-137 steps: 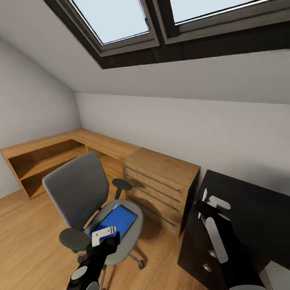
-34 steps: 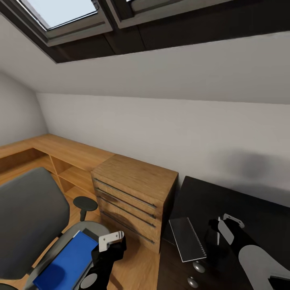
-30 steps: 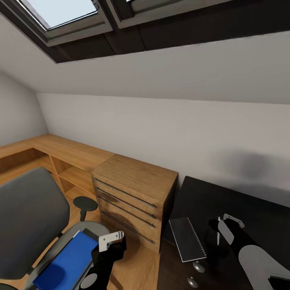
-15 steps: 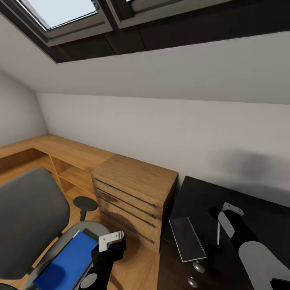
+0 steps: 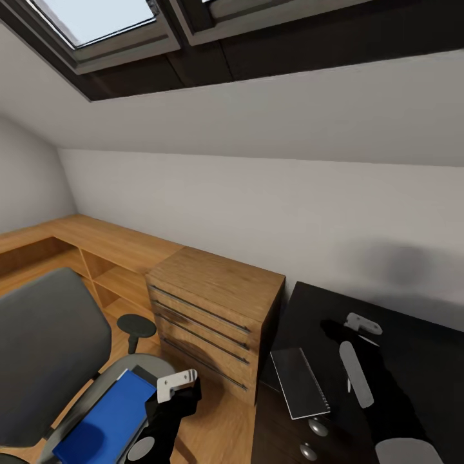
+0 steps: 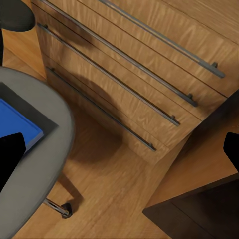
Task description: In the bedroom, organize the workspace by keeping the computer under the desk, ensuring the monitor is on the desk, placing the keyboard on the desk next to the monitor, placing the mouse on the desk next to the keyboard, moving the folder from the swivel chair onto the desk next to the mouse, stacking the notebook on top of the folder with the pen on top of the notebook, and positioning the swivel chair next to the desk.
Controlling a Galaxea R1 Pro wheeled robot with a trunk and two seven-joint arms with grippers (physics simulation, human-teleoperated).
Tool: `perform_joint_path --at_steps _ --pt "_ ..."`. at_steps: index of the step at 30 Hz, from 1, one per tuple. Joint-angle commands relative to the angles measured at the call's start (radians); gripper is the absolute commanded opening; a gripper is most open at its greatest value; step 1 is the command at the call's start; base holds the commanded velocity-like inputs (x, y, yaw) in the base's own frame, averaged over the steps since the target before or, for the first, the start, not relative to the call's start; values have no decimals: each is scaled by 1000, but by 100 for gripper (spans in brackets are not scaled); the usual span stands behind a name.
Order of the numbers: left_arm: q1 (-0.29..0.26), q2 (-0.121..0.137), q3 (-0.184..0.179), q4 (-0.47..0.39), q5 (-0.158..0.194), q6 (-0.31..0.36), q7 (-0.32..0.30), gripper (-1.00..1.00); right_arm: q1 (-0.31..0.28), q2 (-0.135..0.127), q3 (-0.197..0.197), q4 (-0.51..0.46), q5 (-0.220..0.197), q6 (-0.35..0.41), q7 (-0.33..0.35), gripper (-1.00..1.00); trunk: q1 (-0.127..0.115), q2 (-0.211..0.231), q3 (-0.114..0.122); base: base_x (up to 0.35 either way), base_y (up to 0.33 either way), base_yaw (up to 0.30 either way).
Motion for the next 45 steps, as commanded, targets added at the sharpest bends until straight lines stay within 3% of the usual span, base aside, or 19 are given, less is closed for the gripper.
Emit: perform_joint_path --at_steps 1,12,16,17,26,41,45 --pt "-1 1 -2 -1 4 4 8 100 3 3 4 -8 -11 9 -11 100 0 -1 -1 0 0 0" --pt "-1 1 -2 -1 4 4 8 100 8 13 21 -37 -13 23 -17 100 0 -1 -1 0 0 0" --pt "-1 1 -2 -2 4 4 9 100 9 49 31 -55 -12 22 -18 100 0 -1 -1 0 0 11" --pt "-1 4 -2 -1 3 3 9 100 10 81 34 -62 -6 19 -21 100 0 -1 -1 0 0 237" --pt "-1 7 0 -2 2 0 9 100 11 87 35 -65 -3 18 -22 100 0 -1 -1 0 0 214" --pt "-1 8 23 -6 1 -1 9 100 11 87 35 -67 -2 17 -22 100 0 -1 -1 0 0 34" --pt "-1 8 46 -6 1 -1 9 100 11 87 35 -65 -2 15 -23 100 0 -1 -1 0 0 212"
